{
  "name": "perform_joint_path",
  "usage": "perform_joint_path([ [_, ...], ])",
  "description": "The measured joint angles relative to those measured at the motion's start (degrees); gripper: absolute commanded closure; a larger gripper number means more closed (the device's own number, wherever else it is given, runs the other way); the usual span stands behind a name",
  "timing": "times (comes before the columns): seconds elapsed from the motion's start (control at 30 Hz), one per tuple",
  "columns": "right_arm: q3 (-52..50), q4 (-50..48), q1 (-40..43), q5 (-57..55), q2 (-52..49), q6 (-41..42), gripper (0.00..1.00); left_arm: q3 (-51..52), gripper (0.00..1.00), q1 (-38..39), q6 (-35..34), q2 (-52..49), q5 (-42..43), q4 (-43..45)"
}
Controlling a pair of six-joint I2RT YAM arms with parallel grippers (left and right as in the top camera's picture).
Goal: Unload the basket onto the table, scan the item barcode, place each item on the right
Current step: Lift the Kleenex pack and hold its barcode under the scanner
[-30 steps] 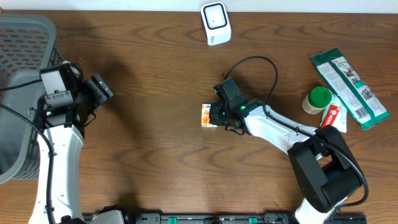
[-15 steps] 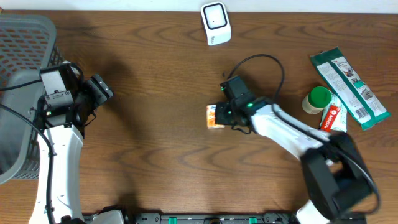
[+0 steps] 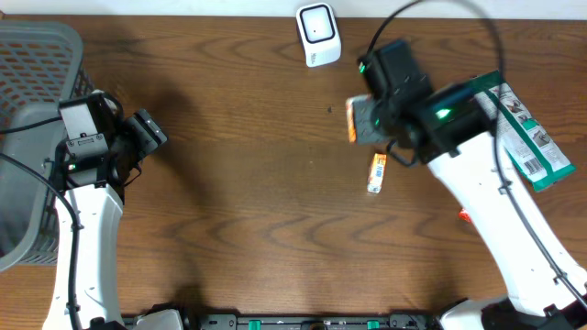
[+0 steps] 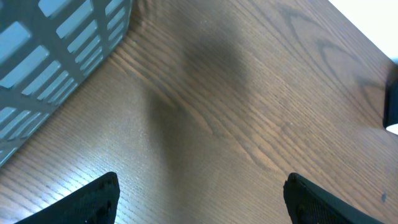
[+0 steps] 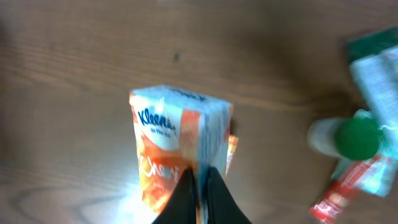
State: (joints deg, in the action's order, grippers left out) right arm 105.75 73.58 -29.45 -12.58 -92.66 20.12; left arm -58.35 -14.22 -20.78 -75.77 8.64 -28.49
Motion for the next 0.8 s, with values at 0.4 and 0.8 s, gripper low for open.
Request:
perform_joint_path([
  [0.4, 41.27, 18.73, -0.02, -13.77, -19.19, -1.36, 0.99, 0.0, 0.15, 0.0, 0.0, 0.0, -0.02, -0.02],
  [0.8, 42.36, -4.26, -5.09, -34.88, -38.42, -18.1, 0.95, 0.0, 0.15, 0.0, 0.0, 0.0, -0.02, -0.02],
])
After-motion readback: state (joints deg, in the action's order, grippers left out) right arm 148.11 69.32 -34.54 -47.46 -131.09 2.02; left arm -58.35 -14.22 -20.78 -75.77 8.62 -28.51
